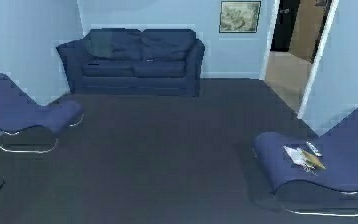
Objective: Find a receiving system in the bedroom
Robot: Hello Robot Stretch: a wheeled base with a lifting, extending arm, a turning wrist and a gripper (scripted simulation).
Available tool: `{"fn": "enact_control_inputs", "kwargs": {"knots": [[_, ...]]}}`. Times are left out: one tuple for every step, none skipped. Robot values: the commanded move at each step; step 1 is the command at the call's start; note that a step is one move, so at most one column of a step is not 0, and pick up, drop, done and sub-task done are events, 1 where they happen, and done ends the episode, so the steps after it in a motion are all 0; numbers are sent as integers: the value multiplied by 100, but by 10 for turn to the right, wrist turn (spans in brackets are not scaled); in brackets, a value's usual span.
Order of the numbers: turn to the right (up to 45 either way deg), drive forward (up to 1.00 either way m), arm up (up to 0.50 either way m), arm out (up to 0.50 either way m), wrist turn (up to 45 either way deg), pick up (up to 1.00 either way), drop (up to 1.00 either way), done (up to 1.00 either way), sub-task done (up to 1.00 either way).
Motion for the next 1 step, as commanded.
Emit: {"fn": "enact_control_inputs", "kwargs": {"knots": [[60, 0, 0, 0, 0, 0, 0, 0, 0]]}}
